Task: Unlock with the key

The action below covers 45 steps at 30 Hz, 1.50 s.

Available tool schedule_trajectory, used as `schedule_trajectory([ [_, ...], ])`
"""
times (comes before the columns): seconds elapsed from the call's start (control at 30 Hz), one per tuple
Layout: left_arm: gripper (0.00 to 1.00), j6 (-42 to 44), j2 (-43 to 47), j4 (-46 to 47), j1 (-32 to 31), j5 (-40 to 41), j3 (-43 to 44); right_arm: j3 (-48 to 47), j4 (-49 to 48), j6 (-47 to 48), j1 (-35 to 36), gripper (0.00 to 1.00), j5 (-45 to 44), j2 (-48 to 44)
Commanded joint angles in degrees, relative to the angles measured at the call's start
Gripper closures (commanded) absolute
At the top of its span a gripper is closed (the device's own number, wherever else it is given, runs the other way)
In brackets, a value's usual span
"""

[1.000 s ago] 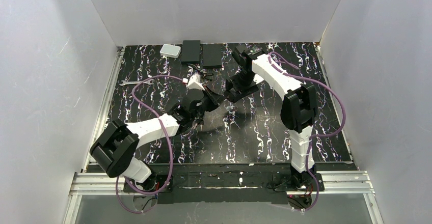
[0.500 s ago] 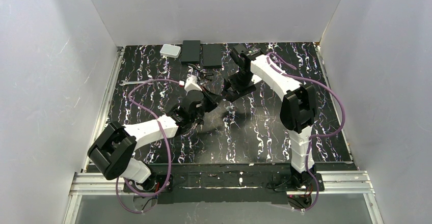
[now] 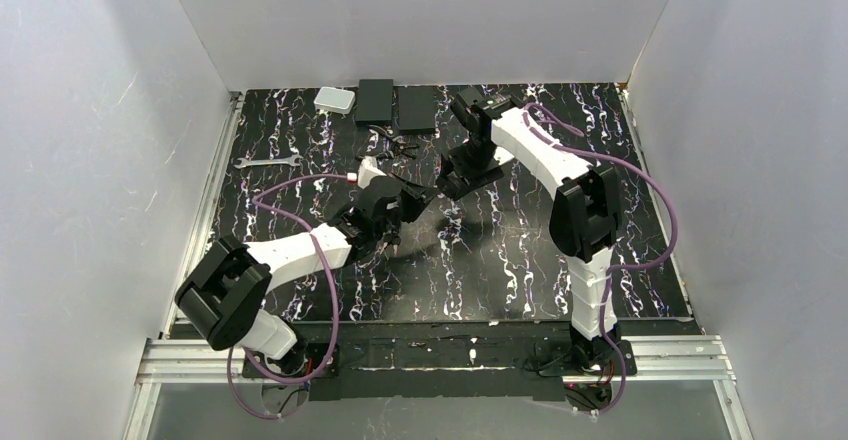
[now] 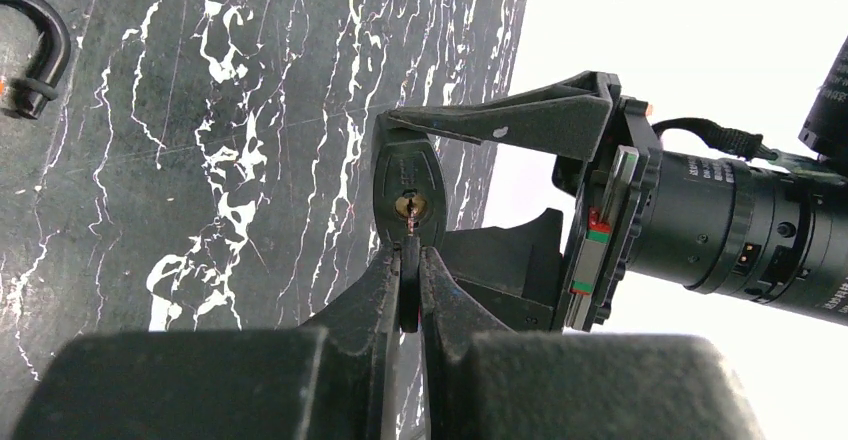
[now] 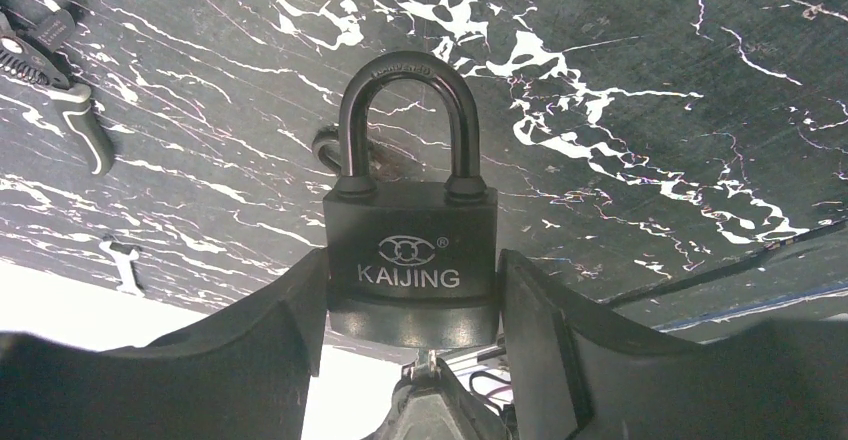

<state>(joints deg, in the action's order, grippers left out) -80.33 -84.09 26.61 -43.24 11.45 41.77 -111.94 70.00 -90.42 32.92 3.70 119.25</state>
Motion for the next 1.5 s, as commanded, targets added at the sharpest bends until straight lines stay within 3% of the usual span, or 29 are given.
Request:
schedule_trajectory([
  [0.0, 1.0, 12.37, -2.4, -2.65, -0.88, -5.44, 2.99, -2.31, -1.65, -2.96, 3.91, 0.99, 10.78, -6.2],
  [0.23, 1.0, 33.0, -1.71, -2.4, -2.27, -5.65, 3.96, -2.63, -1.62, -3.1, 4.0, 0.99, 10.85, -6.21],
  [0.3, 1.0, 34.5, -1.17, -2.6, -2.27, -4.42, 3.36, -2.53, -1.57, -3.13, 4.0, 0.99, 10.93, -6.29],
  [0.37, 1.0, 31.84, -0.54, -4.59, -2.26, -1.46, 2.9, -2.43, -1.76, -3.23, 4.06, 0.99, 11.01, -6.35],
  [0.5, 1.0, 15.54, -3.2, -11.91, -1.68, -1.68, 6.17, -1.72, -3.29, -3.54, 4.37, 0.99, 10.37, -6.54],
  [0.63, 1.0, 8.12, -6.3, -12.06, -1.49, -4.68, 9.18, 0.62, -6.41, -5.63, 5.1, 0.99, 8.9, -7.91],
  [0.73, 1.0, 3.04, -5.26, -12.22, -1.46, -2.48, 8.52, 3.04, -9.95, -8.26, 5.31, 0.99, 7.97, -9.91],
  [0.9, 1.0, 6.27, -0.8, -16.72, -1.24, 5.36, 7.1, 5.12, -11.34, -11.2, 5.34, 0.99, 7.76, -12.1],
  [1.03, 1.0, 5.83, -0.49, -22.66, -1.25, 6.13, 7.63, 5.01, -10.75, -12.99, 5.82, 0.99, 8.77, -12.44],
  [1.13, 1.0, 10.75, -1.16, -24.26, -1.23, 5.81, 9.58, 4.23, -11.01, -13.52, 6.08, 0.99, 9.03, -12.43],
  [1.3, 1.0, 16.79, -1.14, -20.67, -1.26, 4.86, 7.63, 1.2, -7.14, -12.17, 6.3, 0.99, 10.84, -11.13],
  [1.47, 1.0, 19.06, -0.82, -10.07, -1.33, 1.74, 1.93, 2.36, -10.58, -14.67, 7.01, 0.99, 11.46, -11.87],
])
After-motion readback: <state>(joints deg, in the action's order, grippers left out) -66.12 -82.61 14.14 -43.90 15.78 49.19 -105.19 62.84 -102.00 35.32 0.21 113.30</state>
